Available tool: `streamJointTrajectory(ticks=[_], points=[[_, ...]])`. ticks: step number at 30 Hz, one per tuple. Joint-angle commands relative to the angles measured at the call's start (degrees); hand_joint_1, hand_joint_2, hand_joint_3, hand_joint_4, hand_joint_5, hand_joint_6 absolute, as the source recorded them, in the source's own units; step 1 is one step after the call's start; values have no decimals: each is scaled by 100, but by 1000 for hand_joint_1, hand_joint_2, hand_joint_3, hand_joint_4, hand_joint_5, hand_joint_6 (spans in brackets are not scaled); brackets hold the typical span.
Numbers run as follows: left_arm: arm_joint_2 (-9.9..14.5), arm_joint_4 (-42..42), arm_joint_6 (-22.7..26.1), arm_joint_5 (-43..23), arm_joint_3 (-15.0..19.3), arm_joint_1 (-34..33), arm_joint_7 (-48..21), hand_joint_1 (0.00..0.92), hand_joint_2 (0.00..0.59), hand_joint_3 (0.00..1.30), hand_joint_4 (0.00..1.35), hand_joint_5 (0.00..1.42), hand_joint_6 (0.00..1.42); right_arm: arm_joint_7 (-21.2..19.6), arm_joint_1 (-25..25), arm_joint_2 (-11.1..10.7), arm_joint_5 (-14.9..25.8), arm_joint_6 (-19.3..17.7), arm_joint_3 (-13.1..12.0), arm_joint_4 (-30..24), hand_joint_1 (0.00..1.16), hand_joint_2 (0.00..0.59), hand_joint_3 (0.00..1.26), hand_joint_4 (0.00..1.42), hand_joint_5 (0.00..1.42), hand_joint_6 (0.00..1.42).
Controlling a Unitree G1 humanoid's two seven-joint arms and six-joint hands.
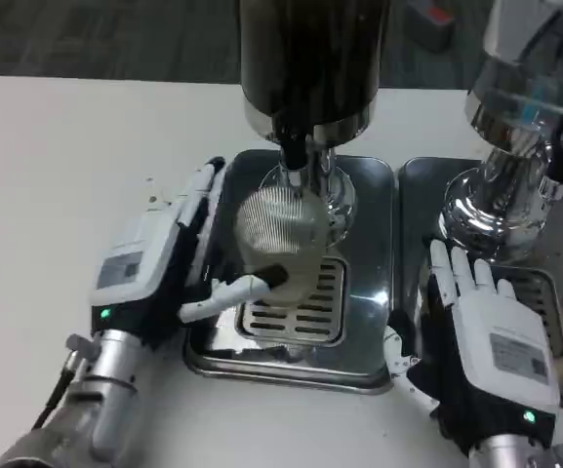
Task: Grasp the cup under the faucet to collect the drink, then remove the cup.
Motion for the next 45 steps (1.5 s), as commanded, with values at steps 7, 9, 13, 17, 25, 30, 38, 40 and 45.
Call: streamJointTrajectory(ticks=[7, 9, 13, 17, 25, 30, 38, 40, 45], points=[[538, -914, -565, -456, 530, 390, -246, 0, 0, 0, 0, 163, 58, 165, -165, -201, 176, -173, -44, 71, 352, 549, 0, 0, 0, 5], [623, -1180, -692, -567, 647, 496, -351, 0, 0, 0, 0, 150, 46, 174, -178, -198, 200, -181, -58, 70, 350, 546, 0, 0, 0, 4], [696, -1487, -780, -674, 852, 620, -589, 0, 0, 0, 0, 106, 4, 179, -200, -193, 249, -183, -64, 93, 345, 539, 0, 0, 0, 0], [768, -1741, -1160, -1003, 1085, 736, -1017, 0, 0, 0, 0, 96, 0, 158, -209, -176, 271, -184, -56, 115, 341, 534, 0, 0, 0, 0], [864, -2450, -2225, -2465, 1641, 913, -2660, 0, 18, 0, 0, 1, 0, 156, -206, -138, 584, -270, -170, 105, 330, 488, 0, 0, 0, 0], [811, -2860, -2422, -3543, 1816, 960, -3954, 0, 44, 0, 0, 22, 0, 254, -227, -97, 1050, -397, -301, 81, 333, 446, 0, 0, 0, 0], [678, -3380, -2293, -4289, 1865, 808, -5409, 0, 47, 0, 0, 22, 0, 282, -256, -117, 1420, -509, -413, 68, 341, 434, 0, 0, 0, 0], [599, -3454, -2167, -4422, 1838, 727, -5728, 0, 48, 0, 0, 19, 0, 271, -268, -129, 1447, -543, -415, 79, 343, 433, 0, 0, 0, 0], [384, -3521, -1887, -4524, 1790, 572, -6410, 0, 52, 0, 0, 12, 0, 223, -283, -129, 1497, -580, -419, 79, 346, 432, 0, 0, 0, 0]])
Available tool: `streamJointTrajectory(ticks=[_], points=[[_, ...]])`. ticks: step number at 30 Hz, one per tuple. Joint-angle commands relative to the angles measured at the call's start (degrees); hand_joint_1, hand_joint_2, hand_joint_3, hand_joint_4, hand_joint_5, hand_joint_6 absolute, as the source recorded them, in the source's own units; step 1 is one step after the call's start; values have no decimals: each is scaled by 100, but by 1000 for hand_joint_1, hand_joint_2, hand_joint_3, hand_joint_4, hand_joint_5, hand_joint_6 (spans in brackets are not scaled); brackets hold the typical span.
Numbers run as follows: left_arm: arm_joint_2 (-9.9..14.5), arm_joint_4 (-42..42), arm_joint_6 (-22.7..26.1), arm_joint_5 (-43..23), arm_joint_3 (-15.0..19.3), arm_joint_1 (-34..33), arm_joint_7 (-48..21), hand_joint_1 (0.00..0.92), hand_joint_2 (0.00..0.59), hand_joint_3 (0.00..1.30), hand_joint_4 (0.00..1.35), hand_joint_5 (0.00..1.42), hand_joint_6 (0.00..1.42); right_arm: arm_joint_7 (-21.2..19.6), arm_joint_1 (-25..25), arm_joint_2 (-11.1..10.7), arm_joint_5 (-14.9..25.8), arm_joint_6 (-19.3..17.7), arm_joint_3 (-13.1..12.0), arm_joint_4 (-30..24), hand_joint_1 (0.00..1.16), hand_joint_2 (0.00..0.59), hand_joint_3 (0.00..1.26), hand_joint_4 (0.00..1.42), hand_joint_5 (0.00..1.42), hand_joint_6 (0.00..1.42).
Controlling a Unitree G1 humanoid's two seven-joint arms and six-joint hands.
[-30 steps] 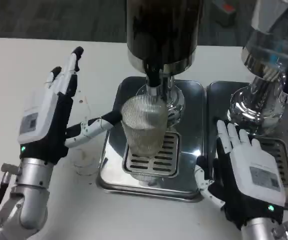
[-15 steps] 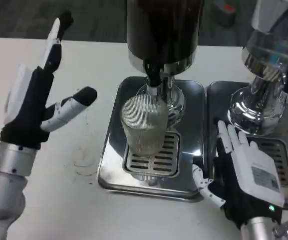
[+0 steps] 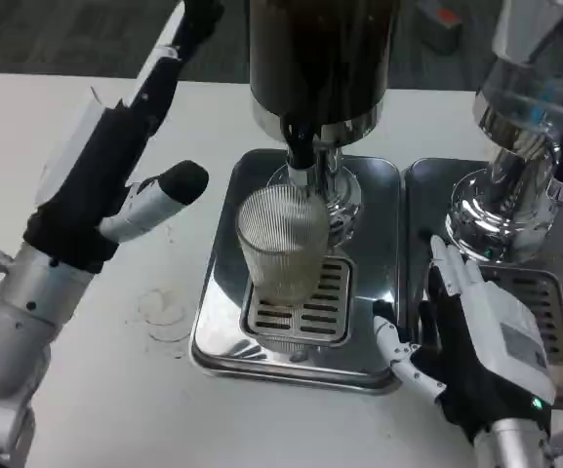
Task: Grasp the cup under the faucet to collect the drink, then remove the cup.
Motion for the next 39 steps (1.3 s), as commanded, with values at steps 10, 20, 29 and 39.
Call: streamJointTrajectory(ticks=[10, 20, 29, 39], points=[[-548, 289, 361, 425, -153, -626, -922, 0, 60, 0, 0, 0, 0, -127, 55, 74, 53, -75, -88, -30, 350, 431, 0, 0, 0, 0], [-718, 320, 196, 579, -343, -651, -1119, 0, 70, 0, 0, 15, 0, -152, 112, 100, 22, -43, -120, -58, 351, 431, 0, 0, 0, 0], [-711, 66, 76, 701, -333, -305, -1072, 0, 74, 0, 0, 27, 0, -122, 70, 94, 51, -65, -118, -19, 351, 431, 0, 0, 0, 0], [-773, -81, 119, 719, -486, -297, -1249, 0, 86, 0, 0, 74, 13, -127, 16, 107, 122, -71, -134, 53, 351, 431, 0, 0, 0, 0]])
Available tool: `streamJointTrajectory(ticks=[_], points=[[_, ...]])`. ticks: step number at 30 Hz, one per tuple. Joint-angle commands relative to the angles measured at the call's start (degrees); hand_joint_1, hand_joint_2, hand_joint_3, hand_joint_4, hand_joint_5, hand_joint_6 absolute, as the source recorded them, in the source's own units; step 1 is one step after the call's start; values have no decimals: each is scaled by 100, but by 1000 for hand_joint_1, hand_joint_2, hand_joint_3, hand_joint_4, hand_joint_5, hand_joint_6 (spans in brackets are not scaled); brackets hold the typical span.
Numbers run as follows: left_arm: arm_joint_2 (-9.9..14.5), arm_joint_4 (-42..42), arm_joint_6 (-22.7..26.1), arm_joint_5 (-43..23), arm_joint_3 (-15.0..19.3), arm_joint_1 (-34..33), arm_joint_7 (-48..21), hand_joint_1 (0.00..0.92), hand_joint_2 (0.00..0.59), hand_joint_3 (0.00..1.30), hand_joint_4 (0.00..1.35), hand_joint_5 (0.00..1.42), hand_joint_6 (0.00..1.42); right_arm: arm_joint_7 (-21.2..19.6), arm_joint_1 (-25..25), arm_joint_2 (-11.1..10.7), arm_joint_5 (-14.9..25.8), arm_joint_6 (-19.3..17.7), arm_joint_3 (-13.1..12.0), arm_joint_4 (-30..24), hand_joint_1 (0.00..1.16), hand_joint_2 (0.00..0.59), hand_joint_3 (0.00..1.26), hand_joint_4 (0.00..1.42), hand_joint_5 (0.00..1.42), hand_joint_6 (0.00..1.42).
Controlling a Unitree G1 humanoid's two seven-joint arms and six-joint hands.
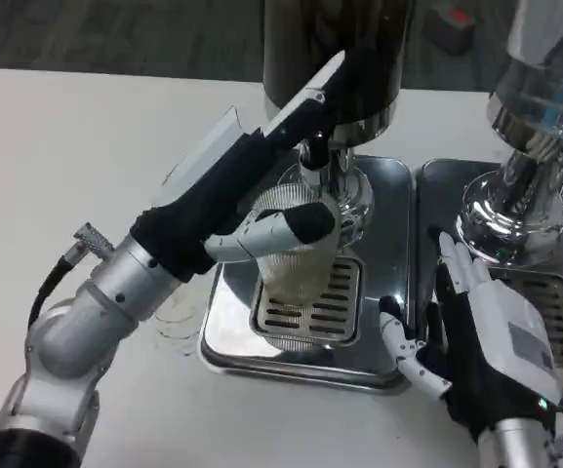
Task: Grasp the cup under the faucet to collect the drink, then remove the cup.
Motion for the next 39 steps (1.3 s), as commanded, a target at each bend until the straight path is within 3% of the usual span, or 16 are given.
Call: streamJointTrajectory(ticks=[1, 10, 18, 25, 32, 39], points=[[-71, -164, -6, 100, -255, 99, -241, 0, 87, 0, 0, 77, 15, -52, -6, 39, 74, -23, -46, 60, 352, 433, 0, 0, 0, 0], [5, -371, -116, 301, -338, 208, -189, 0, 89, 0, 0, 97, 33, -51, 3, 51, 129, -35, -67, 98, 359, 439, 0, 0, 0, 0], [195, -572, -259, 1111, -272, 267, 296, 0, 90, 0, 0, 115, 36, -21, -56, 28, 198, -53, -69, 155, 362, 440, 0, 0, 0, 0], [266, -607, -216, 1392, -321, 266, 607, 0, 90, 0, 0, 119, 38, -10, -63, 19, 331, -118, -103, 169, 382, 425, 0, 0, 0, 0], [292, -541, -220, 1391, -362, 239, 693, 0, 95, 0, 0, 120, 39, 135, -74, 27, 1253, -720, -418, 160, 485, 354, 0, 0, 0, 0], [303, -527, -196, 1373, -360, 221, 710, 0, 96, 4, 0, 121, 40, 563, -316, 24, 1971, -901, -620, 324, 594, 272, 0, 0, 0, 0]])
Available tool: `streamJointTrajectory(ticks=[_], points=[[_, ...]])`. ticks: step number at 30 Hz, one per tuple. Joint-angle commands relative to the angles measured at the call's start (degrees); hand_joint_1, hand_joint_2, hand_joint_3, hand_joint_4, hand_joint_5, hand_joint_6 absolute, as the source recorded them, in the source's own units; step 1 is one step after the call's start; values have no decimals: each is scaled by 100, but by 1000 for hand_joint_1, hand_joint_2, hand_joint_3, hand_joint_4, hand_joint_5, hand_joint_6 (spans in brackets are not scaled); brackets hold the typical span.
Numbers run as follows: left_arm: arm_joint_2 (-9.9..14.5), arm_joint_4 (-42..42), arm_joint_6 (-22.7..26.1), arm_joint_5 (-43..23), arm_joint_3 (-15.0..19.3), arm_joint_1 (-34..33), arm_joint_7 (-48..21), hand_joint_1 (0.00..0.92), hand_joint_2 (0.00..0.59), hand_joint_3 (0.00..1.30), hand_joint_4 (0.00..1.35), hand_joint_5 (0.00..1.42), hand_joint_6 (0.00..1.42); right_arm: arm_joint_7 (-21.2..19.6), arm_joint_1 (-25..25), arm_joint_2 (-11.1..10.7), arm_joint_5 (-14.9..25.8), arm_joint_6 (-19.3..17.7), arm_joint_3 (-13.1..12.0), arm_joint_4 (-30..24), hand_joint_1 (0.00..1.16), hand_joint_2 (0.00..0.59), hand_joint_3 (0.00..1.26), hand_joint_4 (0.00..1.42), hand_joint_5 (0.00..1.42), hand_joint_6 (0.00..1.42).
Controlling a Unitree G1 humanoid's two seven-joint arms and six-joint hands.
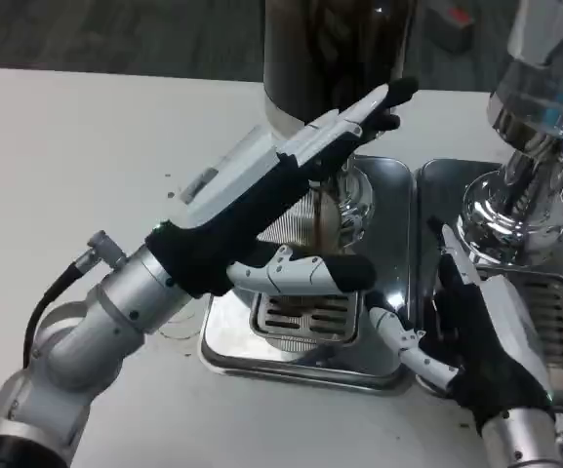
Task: Grasp the cup under the faucet to collect the drink, then remove the cup.
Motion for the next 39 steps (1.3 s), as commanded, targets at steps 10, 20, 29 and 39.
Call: streamJointTrajectory(ticks=[10, 20, 29, 39], points=[[22, 13, -34, 130, -156, 22, -92, 0, 103, 6, 0, 121, 40, 515, -652, 13, 718, -93, -251, 497, 645, 241, 0, 0, 0, 0], [18, -44, -23, 165, -142, 59, -44, 0, 110, 15, 0, 121, 40, 696, -1071, 128, 1149, -294, -331, 1007, 674, 235, 0, 0, 0, 0], [32, -76, 10, 159, -135, 80, -19, 0, 117, 25, 0, 128, 40, 815, -1285, 152, 1241, -488, -288, 1299, 678, 236, 0, 0, 0, 0], [36, -147, 58, 175, -137, 100, -11, 0, 119, 27, 0, 130, 40, 823, -1436, 165, 1134, -589, -186, 1444, 677, 233, 0, 0, 0, 0]])
